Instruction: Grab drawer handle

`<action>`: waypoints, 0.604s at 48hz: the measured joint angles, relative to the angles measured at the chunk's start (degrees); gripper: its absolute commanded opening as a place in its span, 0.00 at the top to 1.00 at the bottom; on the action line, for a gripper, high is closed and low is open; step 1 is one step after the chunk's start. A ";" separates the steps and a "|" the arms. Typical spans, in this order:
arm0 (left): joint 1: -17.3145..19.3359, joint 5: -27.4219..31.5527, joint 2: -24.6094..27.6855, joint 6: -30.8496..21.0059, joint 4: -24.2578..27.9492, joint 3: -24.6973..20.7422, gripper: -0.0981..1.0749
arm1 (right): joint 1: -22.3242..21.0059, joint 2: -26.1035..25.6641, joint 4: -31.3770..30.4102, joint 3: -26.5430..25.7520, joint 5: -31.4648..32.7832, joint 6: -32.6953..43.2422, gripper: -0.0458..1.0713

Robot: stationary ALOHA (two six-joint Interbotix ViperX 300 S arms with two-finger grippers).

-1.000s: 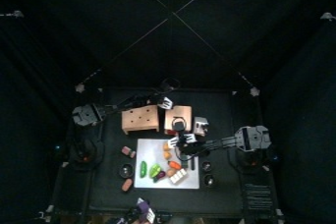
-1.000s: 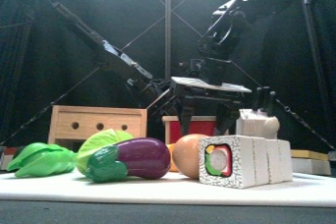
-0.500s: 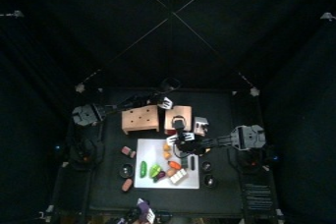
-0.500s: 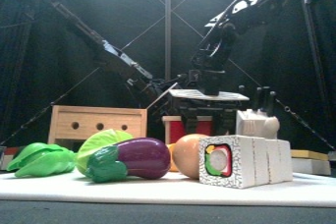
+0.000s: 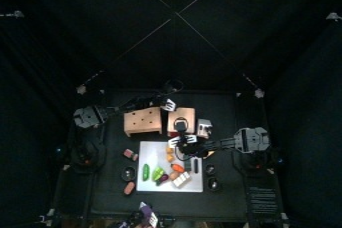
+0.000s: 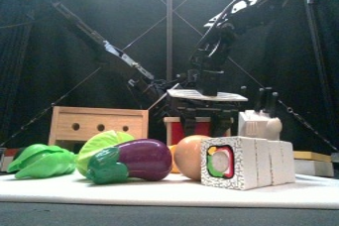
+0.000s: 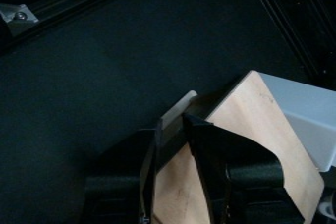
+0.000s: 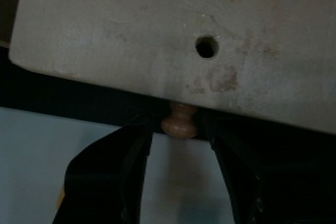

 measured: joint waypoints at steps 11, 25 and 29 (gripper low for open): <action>0.00 0.18 0.00 -0.09 0.00 0.00 0.34 | -0.09 0.26 0.09 0.00 0.00 0.00 0.44; 0.09 0.26 0.00 0.00 -0.09 0.00 0.34 | -0.09 0.18 0.18 0.00 -0.09 0.00 0.45; 0.00 0.26 0.00 -0.09 0.00 0.00 0.34 | -0.09 0.18 0.26 0.00 -0.09 0.00 0.45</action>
